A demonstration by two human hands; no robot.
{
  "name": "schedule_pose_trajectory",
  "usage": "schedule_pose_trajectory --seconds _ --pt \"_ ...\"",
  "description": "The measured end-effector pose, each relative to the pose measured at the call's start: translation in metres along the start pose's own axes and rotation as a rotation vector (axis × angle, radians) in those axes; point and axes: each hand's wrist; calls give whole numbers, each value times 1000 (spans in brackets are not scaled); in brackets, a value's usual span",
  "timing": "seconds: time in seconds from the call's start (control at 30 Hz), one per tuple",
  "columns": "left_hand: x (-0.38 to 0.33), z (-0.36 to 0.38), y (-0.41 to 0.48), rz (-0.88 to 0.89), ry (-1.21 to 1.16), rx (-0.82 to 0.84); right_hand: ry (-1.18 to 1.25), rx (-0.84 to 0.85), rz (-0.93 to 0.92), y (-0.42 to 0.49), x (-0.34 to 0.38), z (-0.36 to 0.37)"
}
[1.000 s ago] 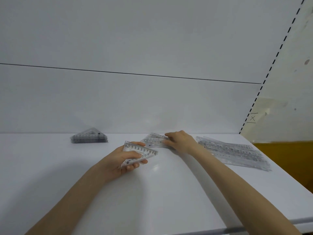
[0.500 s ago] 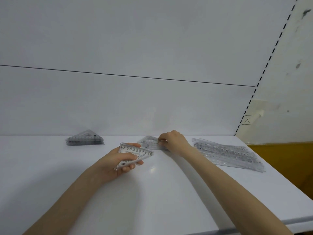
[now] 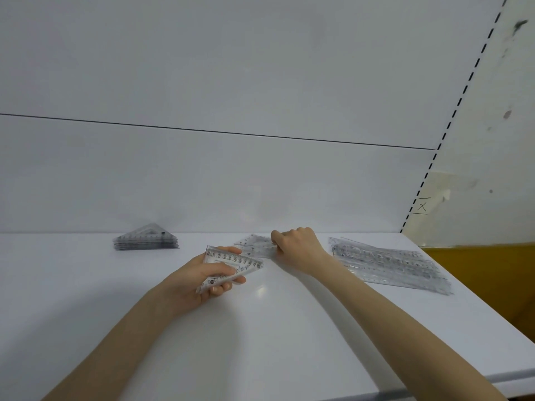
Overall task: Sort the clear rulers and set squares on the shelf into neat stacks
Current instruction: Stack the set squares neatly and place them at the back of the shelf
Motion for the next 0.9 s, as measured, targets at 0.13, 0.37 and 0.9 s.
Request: schedule_pose_trajectory --seconds 0.13,0.37,0.9 --pt "-1 1 -1 0 -12 -19 8 -28 31 -4 3 -3" --pt "-2 6 2 8 -53 -47 120 -385 67 -7 2 -15" --pt "3 4 -1 59 -26 15 167 -361 -581 -36 50 -6"
Point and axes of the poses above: each hand's wrist, its own y-axis towards the middle knuckle, its own z-axis out of the palm, x = y × z, and after that the axes turned 15 degrees about x, right-handed
